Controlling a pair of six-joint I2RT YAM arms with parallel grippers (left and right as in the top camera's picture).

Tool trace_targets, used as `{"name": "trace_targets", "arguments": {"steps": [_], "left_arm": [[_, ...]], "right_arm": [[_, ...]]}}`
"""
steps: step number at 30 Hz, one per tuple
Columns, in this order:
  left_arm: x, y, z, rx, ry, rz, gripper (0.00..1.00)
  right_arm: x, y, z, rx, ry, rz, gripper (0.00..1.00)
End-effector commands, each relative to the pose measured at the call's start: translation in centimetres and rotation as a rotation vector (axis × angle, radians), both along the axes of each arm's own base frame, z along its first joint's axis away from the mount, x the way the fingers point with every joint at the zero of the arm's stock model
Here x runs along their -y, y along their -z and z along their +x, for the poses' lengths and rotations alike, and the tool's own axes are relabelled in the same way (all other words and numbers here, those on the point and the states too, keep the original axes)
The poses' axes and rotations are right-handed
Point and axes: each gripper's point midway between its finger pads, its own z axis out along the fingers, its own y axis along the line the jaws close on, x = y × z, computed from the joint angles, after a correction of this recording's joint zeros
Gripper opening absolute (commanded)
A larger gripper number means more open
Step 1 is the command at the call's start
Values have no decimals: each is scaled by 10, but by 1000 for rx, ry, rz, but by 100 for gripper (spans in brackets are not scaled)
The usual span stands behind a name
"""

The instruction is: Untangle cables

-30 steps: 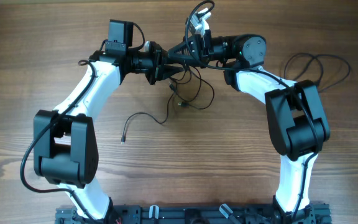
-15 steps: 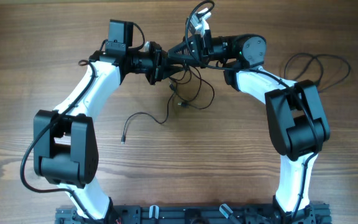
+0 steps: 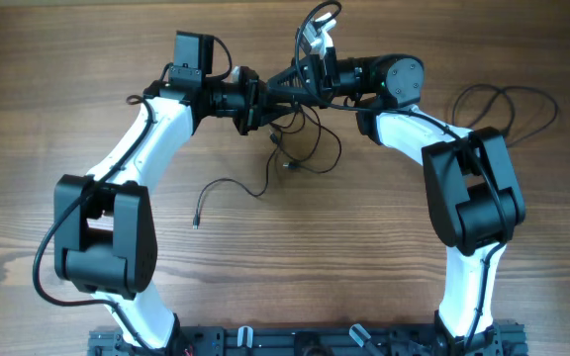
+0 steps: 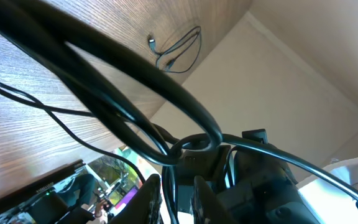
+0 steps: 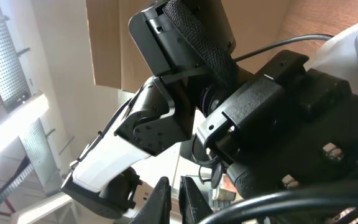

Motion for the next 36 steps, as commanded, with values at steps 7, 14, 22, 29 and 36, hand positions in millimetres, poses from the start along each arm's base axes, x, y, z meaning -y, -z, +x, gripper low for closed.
{"name": "trace_targets", "arguments": {"steps": [7, 14, 22, 29, 36], "left_arm": [[4, 3, -3, -21, 17, -16, 15], [4, 3, -3, -19, 18, -16, 4], [1, 3, -1, 66, 43, -6, 4], [-20, 3, 10, 108, 10, 0, 4], [-53, 7, 19, 126, -40, 18, 4]], "right_arm": [[0, 1, 4, 16, 17, 13, 8], [0, 1, 4, 16, 17, 13, 8], [-1, 7, 6, 46, 20, 3, 8], [-5, 40, 15, -16, 11, -76, 6], [-6, 62, 15, -53, -9, -119, 6]]}}
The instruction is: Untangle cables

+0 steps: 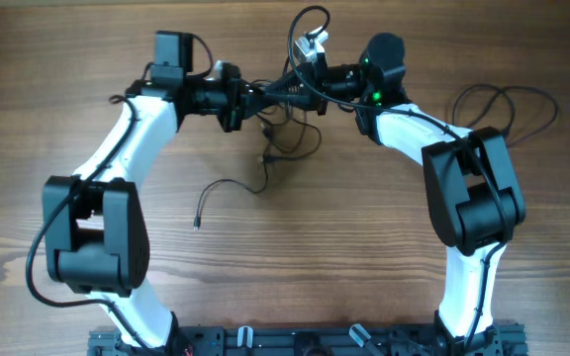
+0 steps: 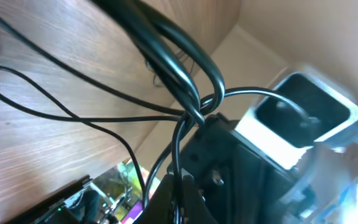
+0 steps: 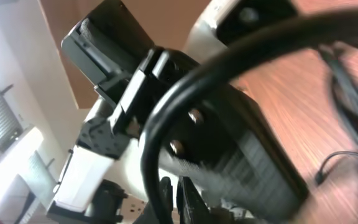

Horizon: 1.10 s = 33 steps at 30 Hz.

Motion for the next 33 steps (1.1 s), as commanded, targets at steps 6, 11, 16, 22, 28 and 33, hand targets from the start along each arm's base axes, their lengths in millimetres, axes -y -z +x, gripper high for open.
{"name": "trace_targets", "arguments": {"steps": [6, 11, 16, 22, 28, 33], "left_arm": [[-46, 5, 14, 57, -59, 8, 4], [-63, 1, 18, 53, -86, -19, 4], [-71, -8, 16, 63, -77, -77, 4], [-72, -21, 10, 105, -33, -145, 4], [-72, -22, 10, 107, -28, -154, 4], [-70, -31, 7, 127, -2, -196, 4]], "right_arm": [[2, 6, -8, 104, -54, 8, 6], [2, 8, -10, 147, -65, 13, 6], [1, 26, -8, 106, -51, -18, 6], [-4, 72, -3, 25, 44, -148, 4], [-15, 118, -12, 7, 99, -335, 4], [-22, 158, -18, 55, 160, -548, 5]]}}
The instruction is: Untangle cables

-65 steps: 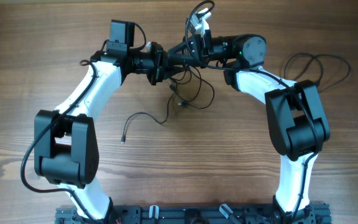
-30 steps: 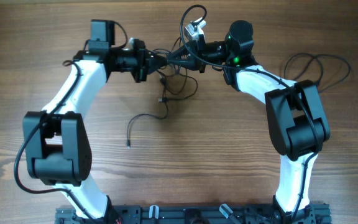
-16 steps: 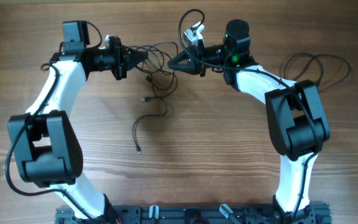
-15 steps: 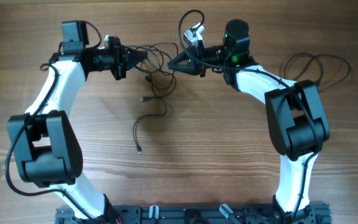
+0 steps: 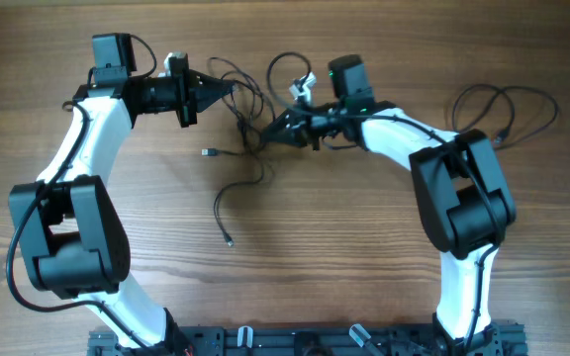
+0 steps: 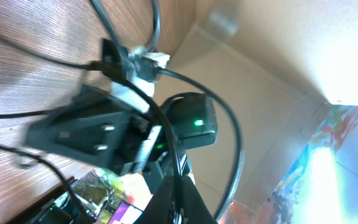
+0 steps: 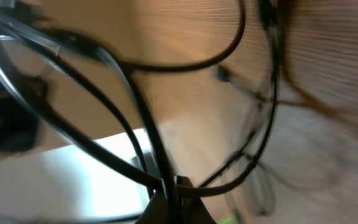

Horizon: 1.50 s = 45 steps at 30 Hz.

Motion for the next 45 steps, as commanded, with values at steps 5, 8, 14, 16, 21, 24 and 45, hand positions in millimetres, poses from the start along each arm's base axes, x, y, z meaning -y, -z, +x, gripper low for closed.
{"name": "trace_targets", "arguments": {"steps": [5, 8, 14, 16, 21, 24, 45], "left_arm": [[2, -39, -4, 137, 123, -174, 4], [-2, -51, 0, 180, 138, -191, 4], [-13, -87, 7, 256, 129, -185, 4], [-17, -106, 7, 308, 124, -174, 4], [-38, -183, -7, 508, 52, -140, 4], [-51, -212, -16, 641, -7, -123, 4], [-54, -157, 1, 639, 83, -76, 7]], "right_arm": [[9, 68, 8, 138, 128, -405, 4], [13, 73, 9, 166, 125, -447, 5], [29, 86, 11, 171, 153, -552, 5], [29, 87, 11, 171, 155, -554, 5], [28, 86, 12, 175, 157, -551, 6], [26, 85, 10, 168, 147, -536, 12], [34, -46, 13, 530, -2, -411, 66]]}}
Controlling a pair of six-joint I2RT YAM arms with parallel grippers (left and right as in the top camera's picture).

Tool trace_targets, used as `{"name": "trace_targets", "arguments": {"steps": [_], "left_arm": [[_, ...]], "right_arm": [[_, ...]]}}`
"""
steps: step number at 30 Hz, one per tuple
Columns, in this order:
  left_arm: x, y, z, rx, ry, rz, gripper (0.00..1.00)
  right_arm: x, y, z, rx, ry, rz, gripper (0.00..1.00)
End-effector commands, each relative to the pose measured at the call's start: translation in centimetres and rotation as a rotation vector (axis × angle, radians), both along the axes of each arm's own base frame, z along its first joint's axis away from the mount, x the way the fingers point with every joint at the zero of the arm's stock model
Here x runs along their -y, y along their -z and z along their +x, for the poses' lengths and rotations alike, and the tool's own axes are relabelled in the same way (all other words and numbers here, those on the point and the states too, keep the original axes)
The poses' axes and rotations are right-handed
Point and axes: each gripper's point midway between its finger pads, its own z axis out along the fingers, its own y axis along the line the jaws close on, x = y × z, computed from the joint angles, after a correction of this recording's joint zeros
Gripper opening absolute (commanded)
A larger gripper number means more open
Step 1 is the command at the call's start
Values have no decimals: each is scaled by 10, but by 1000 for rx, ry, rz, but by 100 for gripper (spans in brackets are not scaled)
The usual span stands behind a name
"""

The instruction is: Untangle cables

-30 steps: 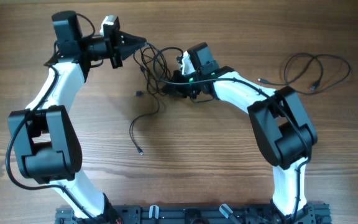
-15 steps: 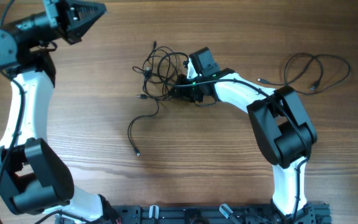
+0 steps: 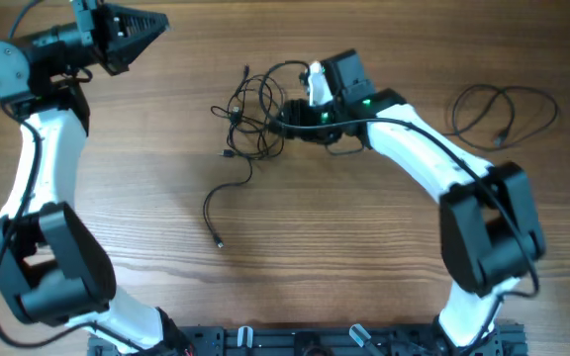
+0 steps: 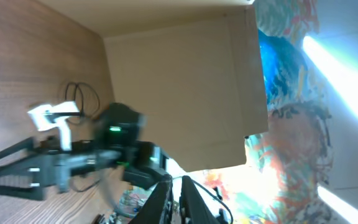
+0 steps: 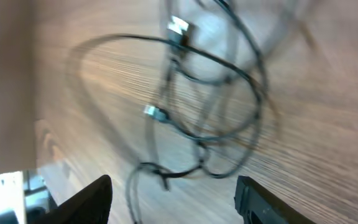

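Note:
A tangle of thin black cables (image 3: 253, 111) lies on the wooden table (image 3: 295, 247), and it also shows in the right wrist view as loops with small plugs (image 5: 210, 93). One strand trails toward the front, ending in a plug (image 3: 218, 242). My right gripper (image 3: 283, 121) sits just right of the tangle, open, its fingers wide apart over the cables (image 5: 176, 199) and holding nothing. My left gripper (image 3: 159, 20) is raised at the far back left, well away from the tangle. Its fingers are close together (image 4: 176, 186) with nothing seen between them.
A second black cable (image 3: 503, 104) lies coiled loosely at the right side of the table. A small white piece (image 3: 315, 79) shows beside the right wrist. A cardboard wall (image 4: 179, 81) stands beyond the table.
The left gripper no longer holds the cable and has moved from beside the tangle to the far back left. The right gripper has opened. The tangle now lies loose on the table.
Both grippers were shut on cable strands close together at the back middle. Then they were further apart, the left one off to the left, with strands stretched between them. Now both have let go and the looser tangle rests on the table.

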Motion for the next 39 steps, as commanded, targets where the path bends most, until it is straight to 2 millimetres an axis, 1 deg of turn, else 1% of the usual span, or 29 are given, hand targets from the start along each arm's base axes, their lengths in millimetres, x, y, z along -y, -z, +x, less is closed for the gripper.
{"name": "trace_targets", "arguments": {"steps": [1, 2, 3, 5, 6, 8, 11, 14, 16, 18, 19, 20, 22, 23, 25, 27, 28, 30, 31, 33, 35, 36, 38, 39], "left_arm": [[10, 35, 17, -96, 47, -14, 6], [12, 42, 20, -112, 54, -18, 5], [16, 54, 26, -141, 66, -25, 4], [23, 70, 33, -174, 80, -34, 4], [30, 88, 40, -233, 91, -51, 4], [37, 101, 46, -286, 96, -66, 4], [44, 109, 52, -335, 89, -85, 4], [44, 110, 59, -364, 52, -109, 4], [42, 113, 68, -383, 2, -128, 4], [36, 127, 85, -375, -96, -126, 4], [33, 139, 94, -373, -154, -109, 6], [28, 155, 101, -386, -216, -79, 8], [18, 200, 108, -499, -348, 8, 10], [11, 223, 106, -582, -410, 60, 10], [-4, 262, 98, -695, -521, 178, 10], [-20, 286, 92, -700, -591, 307, 13], [-25, 290, 91, -666, -593, 348, 19], [-34, 290, 92, -581, -582, 401, 50], [-39, 289, 92, -540, -576, 423, 56], [-50, 291, 89, -513, -569, 457, 57], [-65, 295, 82, -545, -580, 491, 59], [-76, 300, 76, -578, -596, 524, 61], [-91, 307, 68, -609, -616, 588, 65], [-106, 316, 59, -636, -641, 664, 67]], "right_arm": [[-6, -20, -1, 122, -113, 8, 67], [-6, -20, -1, 129, -121, 6, 70], [-5, -20, -1, 141, -131, 2, 73], [-6, -20, 0, 155, -139, 0, 74], [-6, -20, 0, 156, -138, 0, 74], [-6, -20, 0, 156, -138, 0, 74], [-6, -20, 0, 156, -138, -1, 75], [-6, -20, 0, 156, -138, -1, 75], [-6, -20, 0, 155, -138, -1, 75], [-6, -20, 0, 157, -137, -2, 79], [-5, -20, 1, 159, -134, -6, 79], [-4, -19, 2, 162, -132, -10, 79], [-4, -19, 2, 163, -132, -13, 80], [-4, -18, 2, 162, -131, -13, 80], [-4, -18, 2, 166, -136, -15, 80], [-5, -17, 1, 198, -170, -25, 80], [-6, -17, 0, 218, -193, -31, 81], [-8, -16, -2, 249, -234, -42, 82], [-10, -16, -4, 262, -252, -46, 83], [-13, -13, -6, 278, -279, -51, 83], [-15, -5, -5, 284, -280, -84, 83], [-16, -1, -4, 290, -276, -103, 83], [-20, 6, -3, 298, -277, -125, 83], [-29, 10, -5, 313, -293, -119, 82]]}}
